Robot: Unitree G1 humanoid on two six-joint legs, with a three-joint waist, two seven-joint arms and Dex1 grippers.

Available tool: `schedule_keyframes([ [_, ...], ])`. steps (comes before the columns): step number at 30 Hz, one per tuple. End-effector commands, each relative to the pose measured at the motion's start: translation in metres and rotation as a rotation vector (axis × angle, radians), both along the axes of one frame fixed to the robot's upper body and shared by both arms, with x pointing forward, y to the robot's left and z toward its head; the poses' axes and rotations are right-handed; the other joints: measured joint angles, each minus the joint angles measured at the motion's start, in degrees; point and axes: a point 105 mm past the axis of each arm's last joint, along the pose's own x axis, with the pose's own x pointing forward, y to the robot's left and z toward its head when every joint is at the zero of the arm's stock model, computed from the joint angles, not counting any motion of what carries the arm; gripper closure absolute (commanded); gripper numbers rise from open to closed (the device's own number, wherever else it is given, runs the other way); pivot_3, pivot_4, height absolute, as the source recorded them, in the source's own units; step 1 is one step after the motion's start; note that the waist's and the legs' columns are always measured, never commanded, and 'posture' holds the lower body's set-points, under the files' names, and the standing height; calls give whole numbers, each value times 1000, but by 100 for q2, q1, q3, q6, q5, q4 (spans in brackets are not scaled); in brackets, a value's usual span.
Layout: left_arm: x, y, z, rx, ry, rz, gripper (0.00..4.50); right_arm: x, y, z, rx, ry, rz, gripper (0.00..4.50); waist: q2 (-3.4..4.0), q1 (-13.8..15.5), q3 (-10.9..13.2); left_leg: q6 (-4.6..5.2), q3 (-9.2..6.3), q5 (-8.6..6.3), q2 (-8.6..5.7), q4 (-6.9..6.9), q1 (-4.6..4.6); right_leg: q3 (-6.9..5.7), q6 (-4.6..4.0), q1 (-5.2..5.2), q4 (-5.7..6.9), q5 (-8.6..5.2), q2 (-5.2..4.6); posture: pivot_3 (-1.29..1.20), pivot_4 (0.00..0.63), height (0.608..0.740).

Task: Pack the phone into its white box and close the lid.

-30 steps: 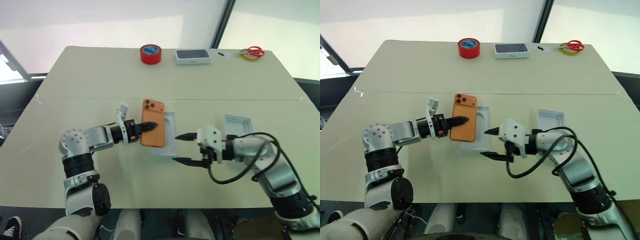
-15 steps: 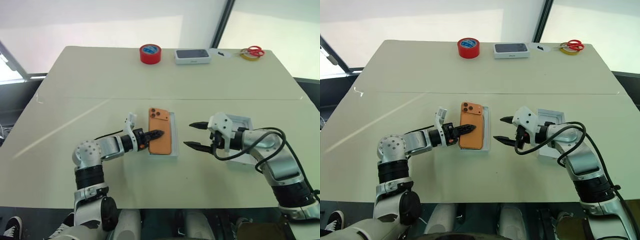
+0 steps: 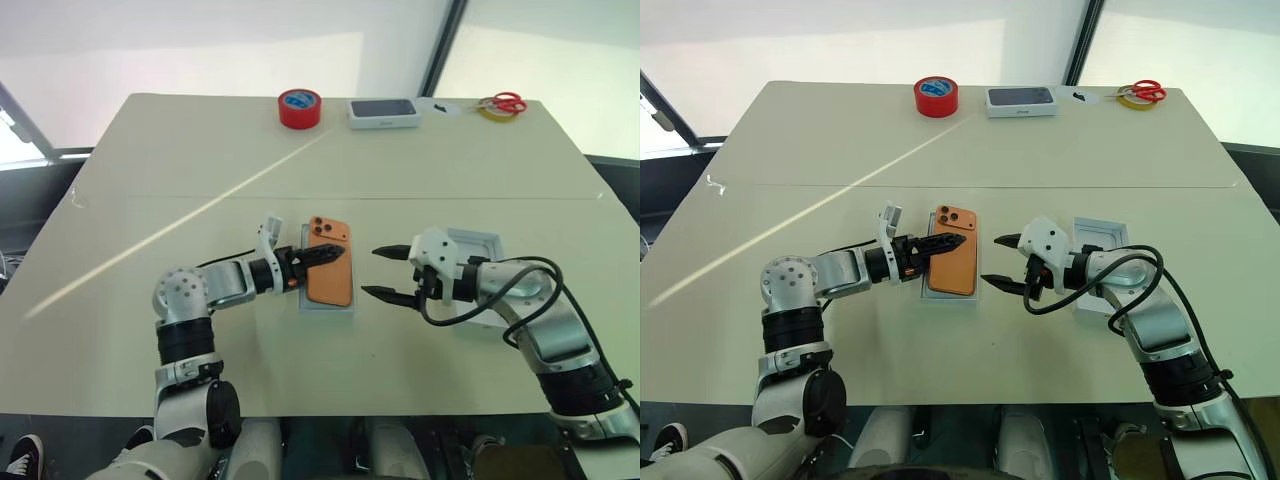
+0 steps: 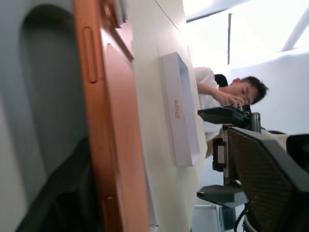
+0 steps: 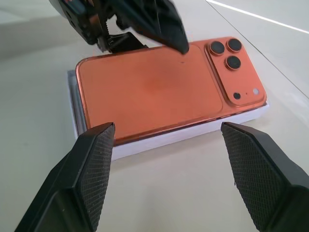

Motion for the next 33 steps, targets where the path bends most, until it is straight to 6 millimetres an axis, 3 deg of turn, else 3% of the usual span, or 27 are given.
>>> schedule_keyframes([
  [1, -9, 10, -3, 113, -12, -44, 716, 2, 1, 8, 7, -44, 3, 813, 0, -13, 0, 0, 1, 0, 1, -2, 3, 0, 0, 0, 2, 0, 1, 0, 150, 740],
  [5, -7, 24, 2, 259, -72, -45, 716, 2, 3, 7, 9, -47, 4, 813, 1, -9, -1, -2, 1, 0, 2, -6, 12, 1, 0, 6, 3, 0, 2, 0, 150, 740],
  [8, -4, 27, 18, 231, -122, -34, 716, 3, 4, 6, 10, -49, 5, 813, 3, 9, -2, -2, 1, 0, 2, -6, 26, 3, -1, 17, 3, -1, 1, 0, 150, 740],
  [14, -2, 38, 20, 358, -213, -25, 716, 4, 9, 8, 28, -54, 8, 813, 3, 13, -1, -3, 1, 0, 2, -9, 25, 5, -2, 16, 3, -1, 0, 0, 150, 740],
  [17, 7, 52, 33, 373, -302, 35, 716, 6, 8, 8, 27, -61, -3, 813, 3, 12, 1, -3, 2, 0, 2, -9, 22, 5, -2, 11, 3, -1, 0, 0, 150, 740],
  [19, 21, 66, 46, 386, -406, 121, 1235, 8, 5, 6, 12, -64, -11, 813, 4, 13, 1, -3, 3, 0, 2, -10, 22, 6, -2, 10, 3, -1, -1, 0, 150, 740],
  [22, 22, 72, 43, 519, -581, 71, 2459, 19, -4, 4, -29, -116, -71, 1674, 6, 12, 1, -3, 10, -1, 1, -12, 18, 7, -2, 3, 2, -1, -1, 0, 150, 740],
  [23, 23, 72, 39, 546, -607, 59, 3112, 22, -6, 3, -39, -129, -83, 2287, 11, 13, 1, -4, 16, -1, 1, -14, 18, 9, -3, 0, 0, -1, -3, 0, 150, 740],
  [26, 23, 76, 19, 698, -698, -12, 4470, 30, -13, -9, -146, -159, -110, 3638, 13, 17, 2, -3, 21, -2, 1, -15, 17, 12, -3, -8, -6, -1, -7, 0, 150, 740],
  [28, 18, 80, 4, 763, -723, -67, 4500, 30, -16, -17, -209, -183, -95, 4437, 14, 12, 3, -2, 25, -3, 1, -17, 17, 12, -3, -16, -16, -1, -7, 0, 150, 740],
  [33, 13, 64, -14, 717, -728, -104, 4500, 23, -6, -26, -227, -160, -39, 4437, 16, 27, 5, 0, 26, -2, 8, -21, -3, 15, -3, -20, -14, -1, -4, 0, 150, 740],
])
